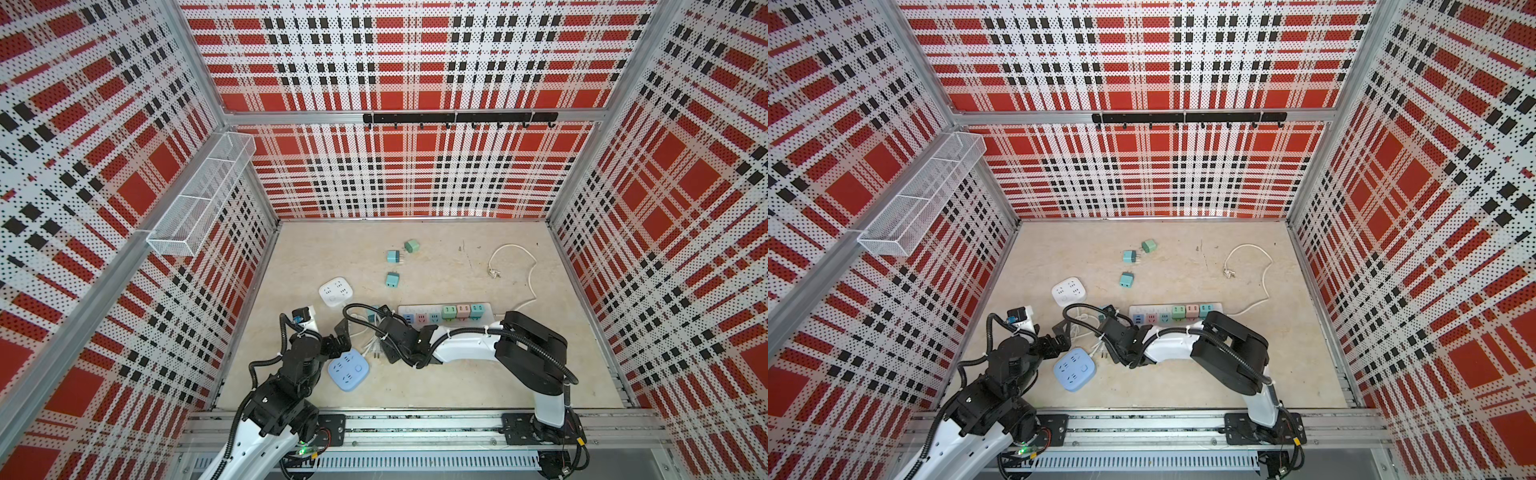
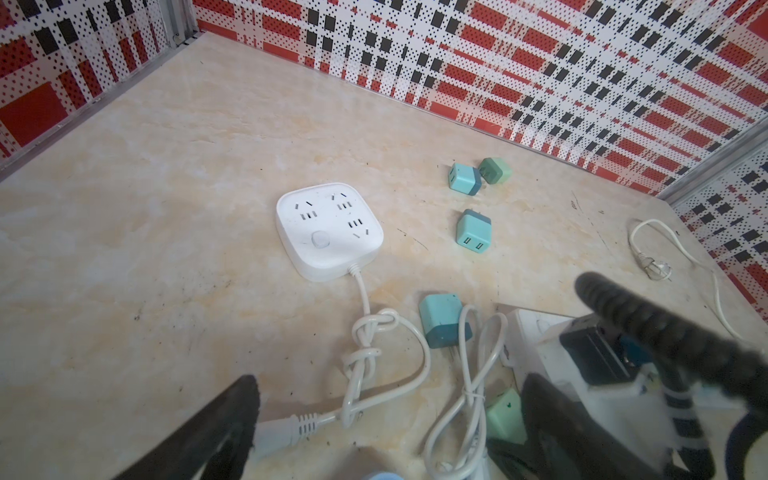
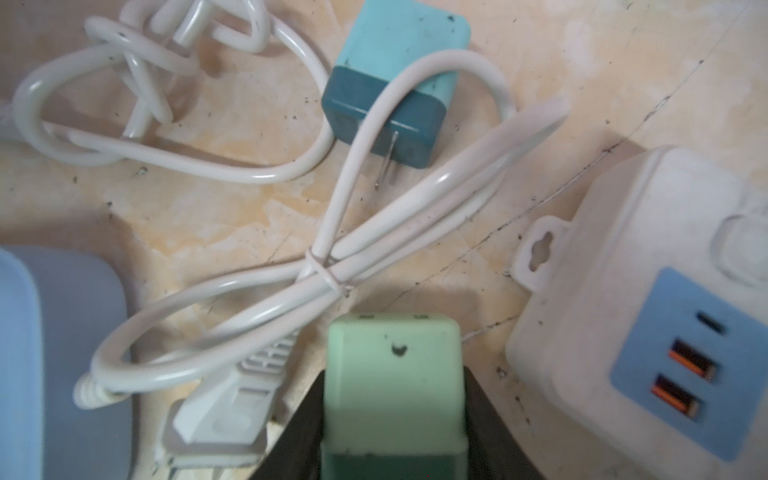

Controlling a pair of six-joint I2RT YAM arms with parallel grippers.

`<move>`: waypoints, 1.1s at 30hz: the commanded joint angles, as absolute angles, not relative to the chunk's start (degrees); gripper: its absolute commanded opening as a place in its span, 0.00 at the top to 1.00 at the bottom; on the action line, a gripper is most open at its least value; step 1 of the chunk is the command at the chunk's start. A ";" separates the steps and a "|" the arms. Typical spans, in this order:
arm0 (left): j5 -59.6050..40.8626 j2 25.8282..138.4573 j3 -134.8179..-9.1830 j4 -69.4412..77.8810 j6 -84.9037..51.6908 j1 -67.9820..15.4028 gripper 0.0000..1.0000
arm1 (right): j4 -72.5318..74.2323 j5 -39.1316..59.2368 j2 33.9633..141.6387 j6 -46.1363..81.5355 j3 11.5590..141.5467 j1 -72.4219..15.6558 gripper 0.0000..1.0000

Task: Insert the plug
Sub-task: 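Lift the mint-green adapter with the right gripper toward the strip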

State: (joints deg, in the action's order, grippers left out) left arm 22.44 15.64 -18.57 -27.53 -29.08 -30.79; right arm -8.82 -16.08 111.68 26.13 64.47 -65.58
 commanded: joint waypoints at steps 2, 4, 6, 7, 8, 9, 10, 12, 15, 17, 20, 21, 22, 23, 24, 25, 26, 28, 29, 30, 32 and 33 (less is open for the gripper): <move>22.09 15.31 -17.94 -26.81 -28.71 -30.72 0.00 | -5.27 -15.04 108.04 25.93 59.76 -65.48 0.69; 21.93 15.39 -17.93 -26.74 -28.62 -30.73 0.00 | -3.21 -15.35 105.28 23.87 57.65 -65.41 0.70; 21.73 15.43 -17.76 -26.16 -28.48 -30.68 0.00 | -2.28 -16.59 102.22 22.99 55.83 -65.48 0.72; 21.58 15.48 -17.67 -25.78 -28.39 -30.63 0.00 | -1.29 -17.10 100.54 22.73 54.62 -65.48 0.73; 21.28 15.67 -17.67 -25.58 -28.19 -30.64 0.00 | -0.04 -17.61 98.82 22.37 53.18 -65.48 0.74; 20.84 15.89 -17.82 -25.41 -28.01 -30.67 0.00 | 1.89 -17.95 96.87 21.89 51.45 -65.48 0.74; 20.66 16.00 -17.91 -25.46 -28.02 -30.67 0.01 | 2.95 -18.13 95.19 21.40 50.09 -65.48 0.75; 20.44 16.28 -18.02 -25.26 -27.98 -30.67 0.01 | 4.28 -19.25 92.14 20.59 48.00 -65.48 0.77; 19.64 16.68 -18.36 -24.54 -27.77 -30.63 0.01 | 6.68 -20.16 88.39 19.20 45.28 -65.48 0.79; 19.50 16.99 -18.72 -24.29 -27.66 -30.52 0.01 | 9.55 -20.25 86.47 17.60 43.23 -65.48 0.80; 18.31 17.53 -19.12 -23.31 -28.14 -30.52 0.01 | 13.08 -20.86 84.37 14.52 41.39 -65.48 0.84; 16.66 17.68 -18.92 -21.92 -28.30 -30.46 0.01 | 14.12 -21.08 83.77 13.42 40.99 -65.48 0.85; 15.06 18.08 -18.90 -20.70 -28.30 -30.40 0.01 | 15.57 -21.33 83.08 12.33 40.34 -65.48 0.86; 14.39 18.41 -19.13 -20.41 -28.23 -30.41 0.01 | 16.90 -21.45 82.52 11.43 39.72 -65.49 0.86; 14.32 18.86 -19.62 -20.52 -28.15 -30.29 0.01 | 17.99 -21.45 81.99 10.48 39.26 -65.48 0.86; 14.66 19.39 -20.56 -21.73 -27.63 -30.18 0.01 | 19.03 -21.29 81.45 9.37 38.82 -65.48 0.86; 15.21 19.81 -21.44 -23.43 -27.25 -30.20 0.01 | 19.93 -21.12 81.14 8.32 38.46 -65.48 0.86; 15.58 19.92 -22.57 -25.98 -27.01 -30.15 0.01 | 21.71 -20.61 80.82 5.85 37.96 -65.48 0.87; 14.86 19.63 -22.61 -26.41 -27.00 -30.13 0.01 | 22.38 -20.53 80.90 4.86 37.95 -65.52 0.89; 13.55 19.20 -22.46 -26.55 -26.99 -30.15 0.01 | 23.16 -20.43 80.92 4.13 37.84 -65.48 0.90; 10.05 17.85 -21.94 -25.86 -27.84 -30.13 0.01 | 24.67 -20.33 80.61 3.08 37.34 -65.48 0.91; 8.39 17.21 -21.70 -25.57 -28.24 -30.15 0.01 | 25.16 -20.22 80.12 3.00 37.14 -65.48 0.92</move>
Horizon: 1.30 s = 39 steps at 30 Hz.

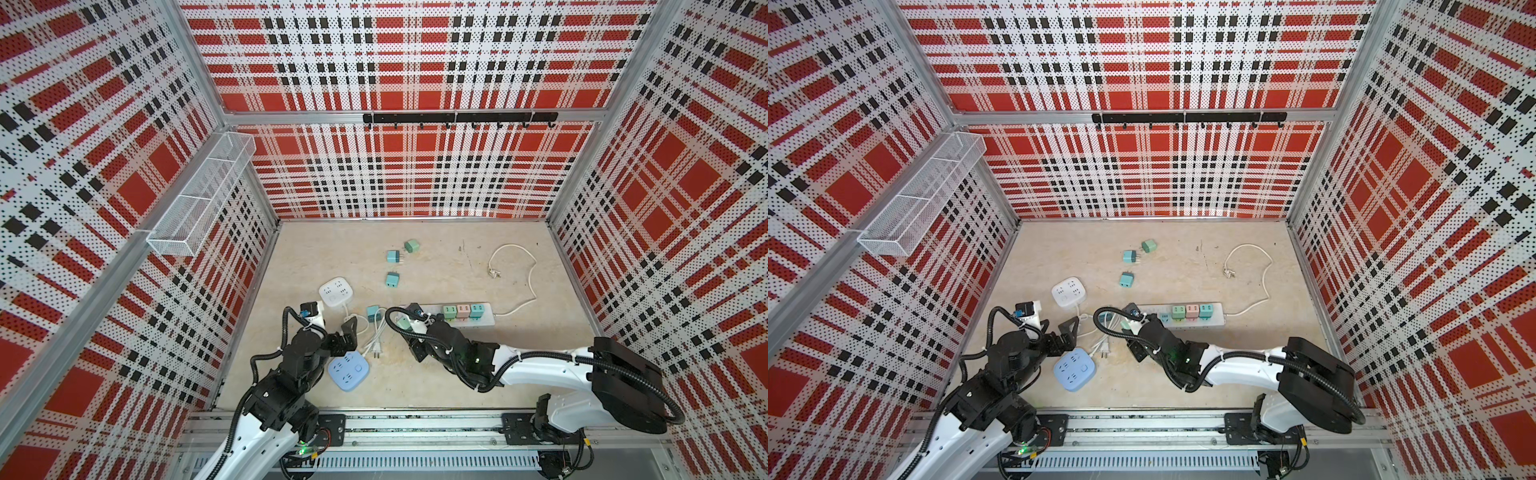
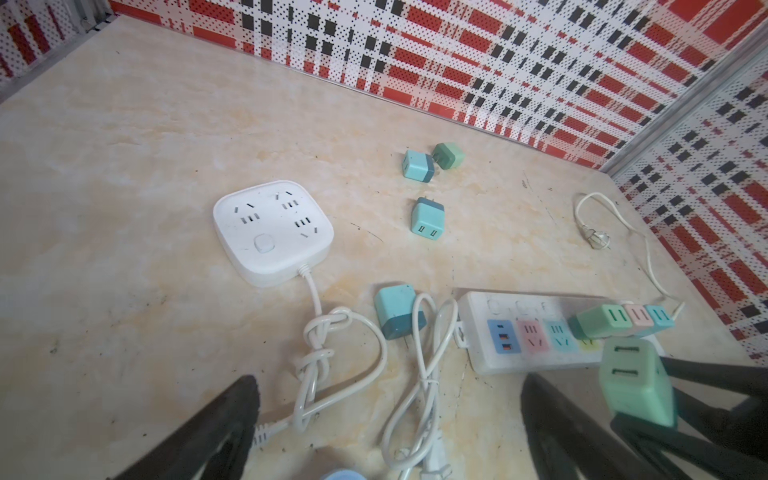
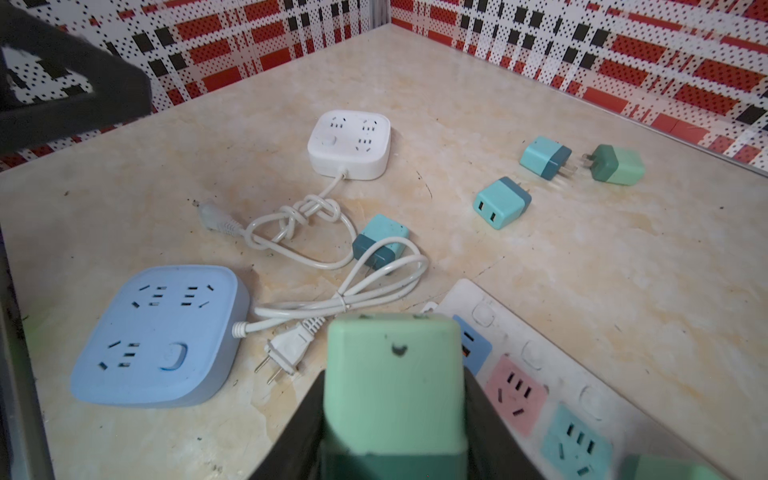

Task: Insert the plug
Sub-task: 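Lift the mint-green adapter with the right gripper toward the strip, then hold the mint-green adapter above the strip beside the plugged adapters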

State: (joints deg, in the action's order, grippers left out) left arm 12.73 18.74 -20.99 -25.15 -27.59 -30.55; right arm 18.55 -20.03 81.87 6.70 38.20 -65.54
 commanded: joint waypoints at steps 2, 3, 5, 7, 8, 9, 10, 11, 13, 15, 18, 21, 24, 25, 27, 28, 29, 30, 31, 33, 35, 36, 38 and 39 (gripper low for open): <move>5.40 15.89 -21.62 -25.06 -28.63 -30.08 0.01 | 26.56 -19.15 78.64 2.42 36.01 -65.48 0.91; 4.71 15.37 -21.77 -25.00 -28.88 -30.15 0.01 | 26.88 -18.84 77.94 2.23 35.57 -65.48 0.91; 4.56 14.83 -22.44 -25.42 -29.18 -30.14 0.01 | 27.11 -18.69 76.37 2.10 34.69 -65.52 0.91; 5.06 14.95 -22.94 -25.85 -29.56 -30.14 0.01 | 27.72 -18.63 74.89 2.07 33.48 -65.48 0.91; 5.05 15.19 -22.94 -25.90 -29.75 -30.09 0.01 | 28.14 -18.63 74.33 2.02 32.87 -65.48 0.91; 5.31 15.57 -22.94 -25.89 -29.88 -30.08 0.01 | 28.69 -18.55 73.90 2.02 32.20 -65.48 0.90; 5.62 16.03 -22.94 -25.84 -29.89 -30.14 0.00 | 29.29 -18.44 73.51 2.02 31.62 -65.48 0.90; 5.85 16.63 -23.03 -26.20 -30.03 -30.14 0.01 | 29.61 -18.36 73.23 1.94 31.22 -65.48 0.90; 5.52 17.94 -23.13 -26.38 -30.07 -30.11 0.01 | 29.71 -17.72 73.00 1.64 30.80 -65.48 0.90; 5.04 18.80 -23.11 -26.22 -30.15 -30.08 0.01 | 30.10 -17.29 73.11 1.24 30.50 -65.48 0.91; 4.77 19.21 -23.20 -26.58 -30.83 -30.23 0.01 | 31.40 -17.15 73.16 1.14 30.05 -65.48 0.91; 4.62 18.69 -23.04 -26.77 -31.85 -30.24 0.01 | 31.10 -15.60 73.09 0.94 30.25 -65.48 0.91; 5.82 18.51 -23.25 -27.13 -32.92 -30.29 0.01 | 30.93 -15.20 72.86 0.70 30.41 -65.43 0.91; 5.90 18.55 -23.62 -27.45 -32.89 -30.27 0.01 | 31.15 -15.03 72.84 0.66 30.48 -65.48 0.91; 5.54 18.78 -23.89 -27.36 -32.96 -30.32 0.01 | 31.67 -15.32 73.16 0.15 30.53 -65.48 0.91; 5.35 18.87 -23.90 -27.11 -32.98 -30.27 0.00 | 31.93 -15.67 73.51 -0.12 30.73 -65.48 0.92; 5.21 18.98 -24.05 -27.02 -32.99 -30.18 0.01 | 31.82 -16.13 73.86 -0.41 31.03 -65.48 0.93; 5.01 19.18 -24.34 -27.14 -33.05 -30.22 0.01 | 31.89 -16.47 74.08 -0.56 31.23 -65.48 0.93; 4.41 19.38 -24.83 -27.50 -33.05 -30.23 0.00 | 32.50 -16.92 74.33 -0.91 31.23 -65.47 0.93; 2.41 19.22 -24.87 -27.09 -33.22 -30.32 0.01 | 33.78 -16.96 74.59 -1.56 31.28 -65.48 0.94; 0.06 18.78 -23.94 -25.21 -33.44 -30.28 0.00 | 35.24 -17.01 74.63 -1.91 30.71 -65.48 0.95; -0.55 18.85 -23.86 -24.62 -33.61 -30.26 0.01 | 35.69 -17.18 74.49 -1.73 30.27 -65.48 0.95; -1.26 19.22 -24.70 -24.09 -33.83 -30.28 0.01 | 37.43 -17.54 74.09 -1.49 28.53 -65.48 0.95; -1.61 19.54 -25.00 -23.50 -34.07 -30.25 0.01 | 38.04 -18.15 73.80 -1.66 27.69 -65.48 0.96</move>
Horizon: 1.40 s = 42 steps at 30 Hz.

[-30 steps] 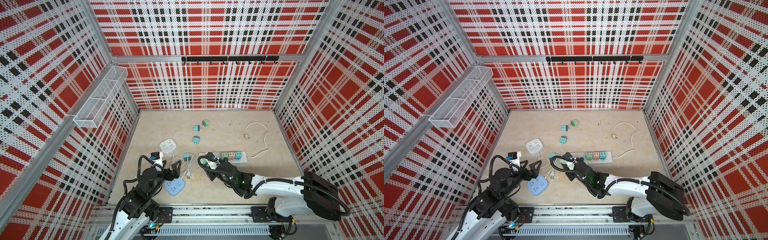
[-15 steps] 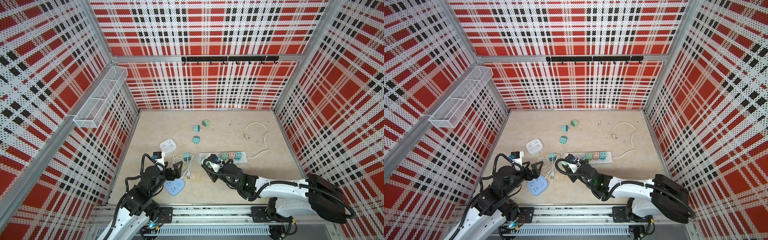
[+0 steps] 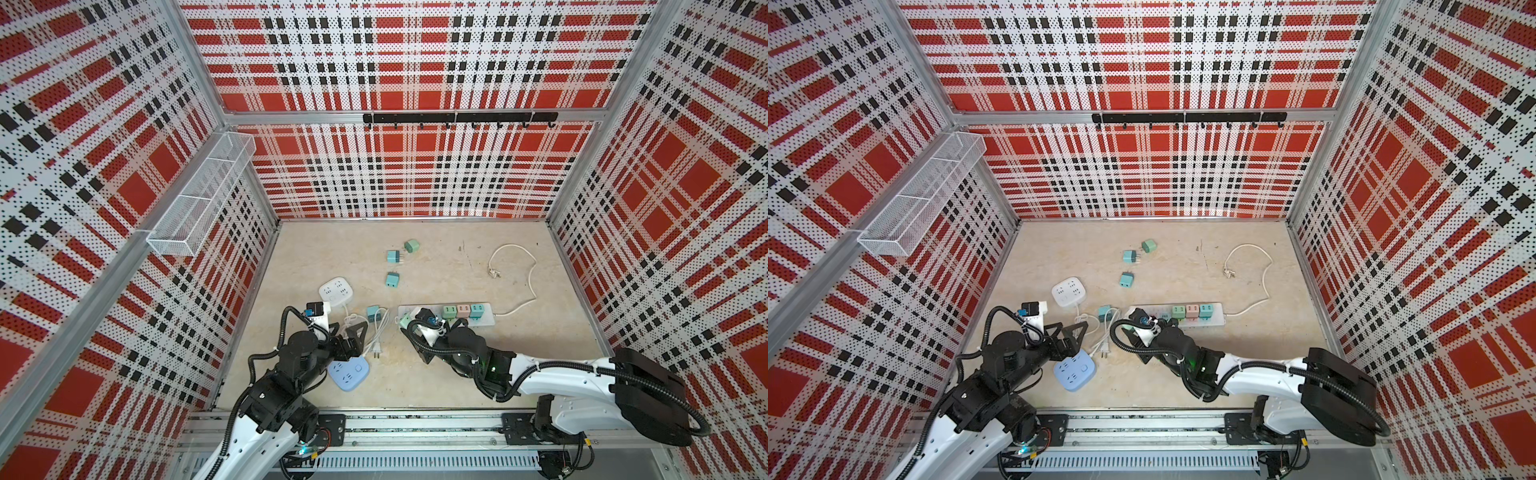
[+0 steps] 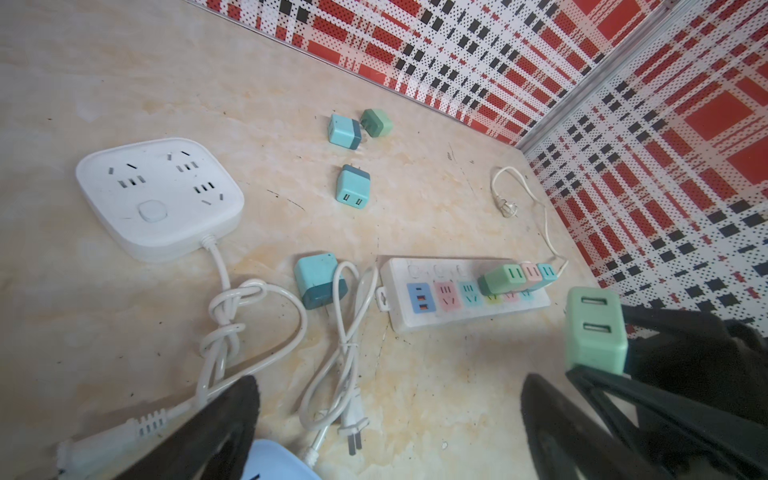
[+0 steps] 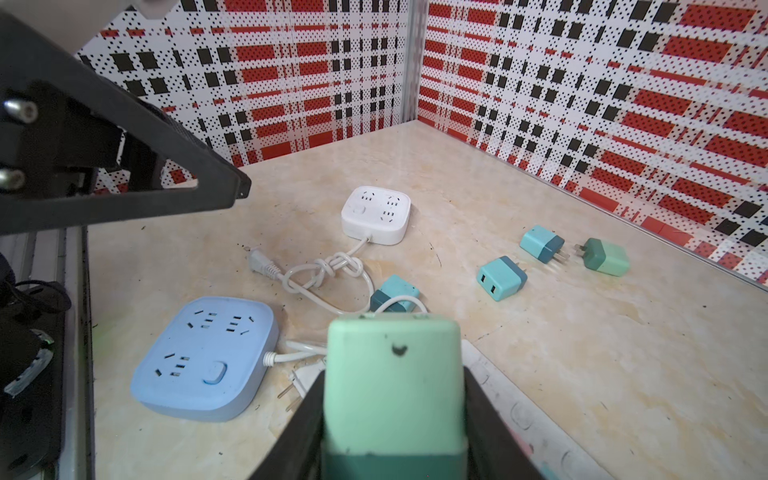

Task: Insert the plug
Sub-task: 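Hold the mint-green adapter above the strip beside the plugged adapters, then reach the left gripper to the mint-green adapter held by the right gripper and close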

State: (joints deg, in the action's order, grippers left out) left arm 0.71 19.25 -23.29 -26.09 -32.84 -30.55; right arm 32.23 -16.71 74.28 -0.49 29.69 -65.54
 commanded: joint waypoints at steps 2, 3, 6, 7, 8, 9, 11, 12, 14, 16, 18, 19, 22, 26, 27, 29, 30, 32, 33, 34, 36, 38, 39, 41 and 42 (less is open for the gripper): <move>-3.15 20.86 -25.47 -21.05 -34.57 -30.32 0.01 | 38.35 -20.75 72.85 -1.93 26.05 -65.48 0.99; -4.48 21.77 -25.45 -19.39 -34.56 -30.26 0.00 | 38.74 -22.40 72.24 -1.90 25.20 -65.48 1.00; -10.09 26.05 -25.21 -13.68 -34.46 -30.31 0.00 | 43.55 -23.51 70.02 -3.33 21.26 -65.48 1.00; -11.80 27.85 -25.42 -11.88 -34.55 -30.39 0.00 | 47.22 -23.15 69.71 -4.91 19.54 -65.48 1.00; -13.10 29.51 -25.71 -10.27 -34.60 -30.61 0.01 | 49.96 -22.37 69.50 -6.32 18.30 -65.48 1.00; -14.22 31.17 -26.11 -8.64 -34.55 -30.96 0.02 | 52.60 -21.09 69.56 -8.25 17.07 -65.48 1.00; -15.40 34.53 -27.75 -6.74 -33.87 -32.12 0.03 | 58.18 -20.57 70.42 -11.79 15.34 -65.48 1.00; -15.42 35.82 -28.74 -6.59 -33.03 -33.06 0.03 | 60.33 -20.77 71.13 -13.40 14.95 -65.48 1.00; -14.45 37.91 -30.25 -6.17 -30.95 -36.23 0.03 | 63.52 -21.65 73.48 -16.60 15.46 -65.48 1.00; -12.09 39.62 -31.09 -5.97 -28.73 -40.06 0.04 | 64.24 -21.99 75.81 -19.27 17.19 -65.48 1.00; -9.52 41.05 -32.11 -5.71 -26.09 -44.50 0.04 | 64.11 -21.41 77.73 -20.86 19.17 -65.50 1.00; -8.33 41.45 -32.71 -5.83 -24.81 -46.14 0.04 | 64.46 -21.54 78.62 -21.16 19.87 -65.48 1.00; -6.57 41.89 -34.12 -6.35 -23.41 -48.72 0.04 | 68.38 -21.45 81.20 -23.33 20.55 -65.48 1.00; -7.51 40.86 -33.06 -7.04 -22.63 -48.96 0.04 | 70.35 -19.30 83.47 -24.81 21.49 -65.48 1.00; -7.60 40.78 -32.78 -6.91 -22.83 -48.96 0.04 | 70.06 -18.63 83.50 -24.91 21.75 -65.48 1.00; -8.25 41.35 -32.68 -6.33 -23.03 -49.04 0.04 | 69.31 -16.92 82.80 -24.30 21.93 -65.48 1.00; -8.73 41.85 -33.11 -6.20 -22.94 -49.04 0.04 | 68.78 -16.40 82.18 -24.11 21.90 -65.48 1.00; -9.87 43.09 -33.82 -6.24 -22.72 -49.21 0.05 | 67.56 -15.33 80.75 -23.65 21.93 -65.48 1.00; -10.10 43.64 -33.97 -6.03 -22.68 -49.43 0.05 | 67.04 -14.91 80.14 -23.56 22.01 -65.48 1.00; -10.26 44.19 -34.04 -5.52 -22.70 -49.68 0.05 | 66.56 -14.32 79.80 -23.47 22.05 -65.48 1.00; -10.20 45.48 -34.11 -4.60 -22.77 -50.23 0.05 | 65.49 -12.83 78.74 -23.34 22.06 -65.57 1.00; -9.51 46.65 -34.45 -4.07 -22.68 -50.45 0.05 | 64.80 -12.02 77.09 -23.03 21.60 -65.74 1.00; -9.00 47.13 -34.62 -3.87 -22.72 -50.45 0.05 | 64.40 -11.82 76.11 -23.03 21.23 -65.87 1.00; -8.35 48.04 -35.06 -3.77 -22.76 -50.36 0.06 | 63.03 -11.03 73.80 -22.87 20.46 -66.01 1.00; -8.43 48.55 -35.22 -3.64 -22.75 -50.36 0.06 | 62.33 -10.81 72.95 -22.72 20.23 -66.01 1.00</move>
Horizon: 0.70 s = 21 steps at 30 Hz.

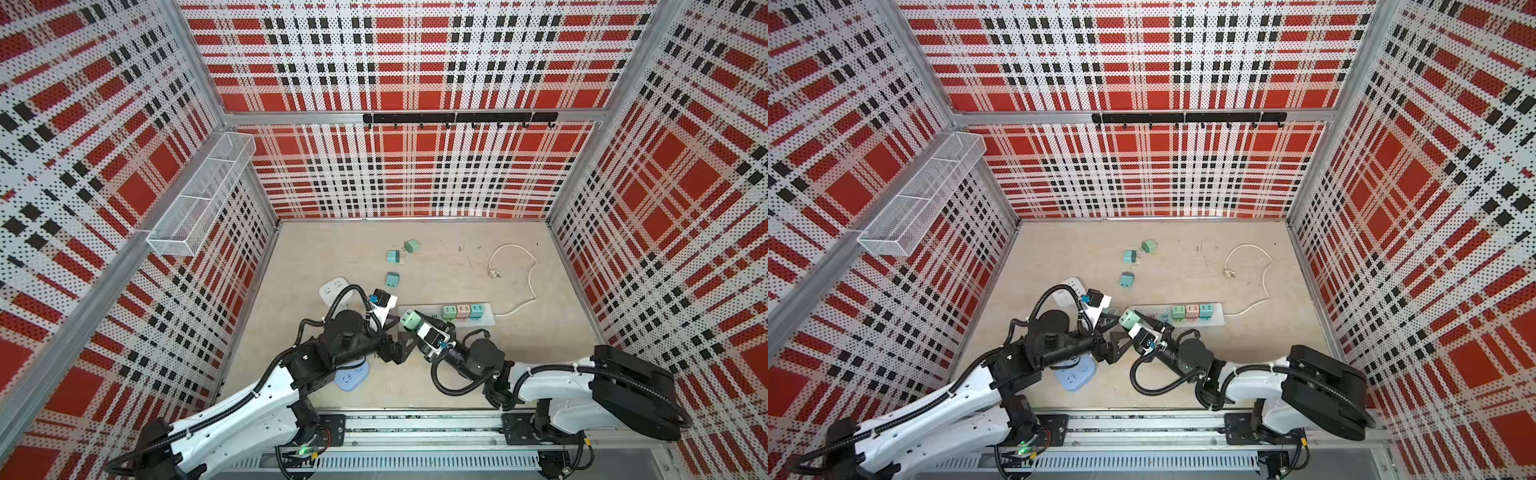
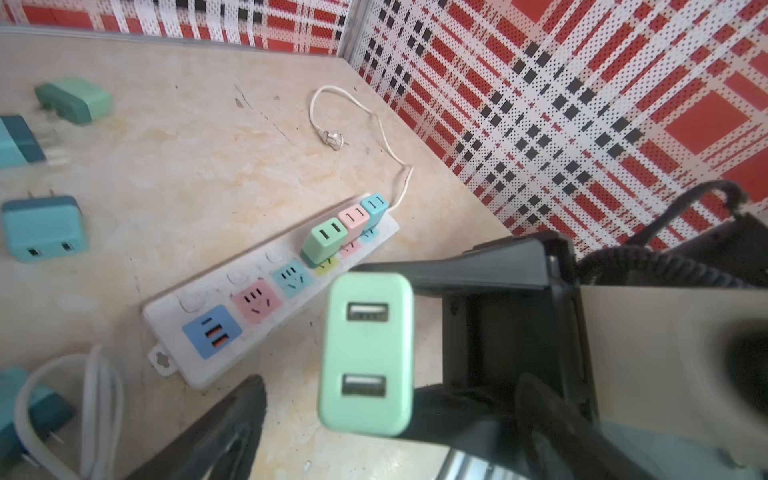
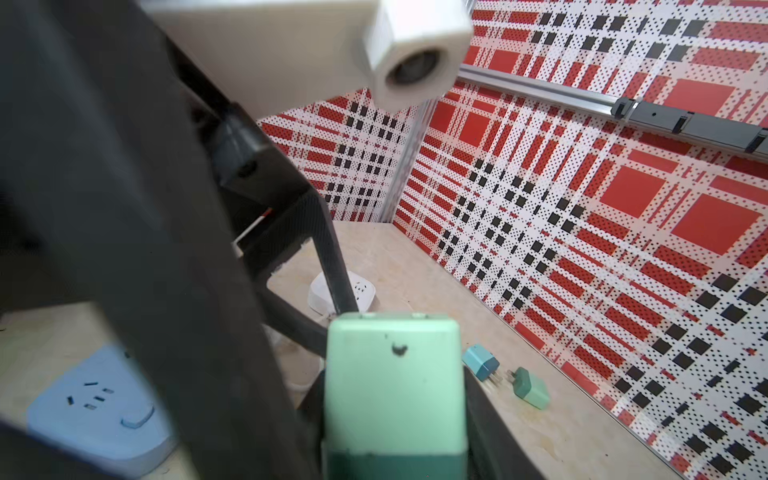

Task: Insert the plug
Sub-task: 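Reach the left gripper to the mint-green adapter held by the right gripper and close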

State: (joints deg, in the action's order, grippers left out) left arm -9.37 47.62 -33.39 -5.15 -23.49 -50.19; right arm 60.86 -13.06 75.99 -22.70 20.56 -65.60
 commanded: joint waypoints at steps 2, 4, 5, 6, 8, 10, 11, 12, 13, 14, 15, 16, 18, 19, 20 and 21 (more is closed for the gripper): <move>-9.29 49.34 -35.60 -3.13 -22.76 -50.37 0.06 | 60.08 -7.67 71.99 -22.41 20.68 -66.01 0.99; -10.06 50.23 -35.94 -2.34 -23.19 -50.36 0.09 | 58.79 -7.10 72.13 -22.23 21.52 -66.26 1.00; -10.63 50.77 -36.20 -1.86 -23.41 -50.36 0.09 | 58.96 -7.33 72.24 -22.14 21.76 -66.34 1.00; -11.00 51.26 -36.53 -1.67 -23.38 -50.36 0.11 | 59.30 -7.47 72.25 -22.06 21.73 -66.34 1.00; -11.58 52.29 -37.28 -1.64 -23.25 -50.36 0.15 | 58.99 -7.56 71.53 -22.21 21.62 -66.40 1.00; -12.20 52.74 -37.53 -1.59 -22.95 -50.36 0.24 | 57.84 -7.65 70.78 -22.40 21.66 -66.45 1.00; -12.66 52.82 -37.53 -1.50 -22.94 -50.36 0.30 | 57.88 -7.81 70.83 -22.50 21.60 -66.45 1.00; -12.97 52.85 -37.53 -1.49 -22.98 -50.36 0.36 | 58.28 -8.06 70.92 -22.59 21.54 -66.44 1.00; -13.20 52.65 -37.40 -1.50 -23.11 -50.36 0.43 | 59.29 -8.49 71.13 -22.70 21.42 -66.40 1.00; -13.28 52.39 -37.28 -1.50 -23.25 -50.36 0.48 | 60.23 -8.99 71.49 -22.79 21.03 -66.37 0.99; -13.33 52.12 -37.03 -1.35 -23.12 -50.36 0.54 | 60.92 -9.51 71.67 -22.84 20.89 -66.44 0.98; -13.11 51.88 -36.79 -1.15 -23.10 -50.36 0.62 | 61.12 -9.85 71.72 -22.85 20.79 -66.39 0.95; -12.50 51.74 -36.74 -1.18 -22.38 -50.21 0.75 | 60.21 -10.02 71.48 -22.85 20.96 -66.45 0.86; -12.47 51.84 -36.86 -1.15 -22.09 -50.06 0.80 | 59.64 -10.13 71.41 -22.85 21.02 -66.45 0.81; -12.54 52.18 -36.90 -1.06 -21.89 -49.88 0.86 | 59.35 -10.23 71.62 -22.85 21.15 -66.43 0.76; -12.72 52.53 -37.04 -1.05 -21.69 -49.71 0.90 | 59.48 -10.25 71.92 -22.77 21.26 -66.43 0.67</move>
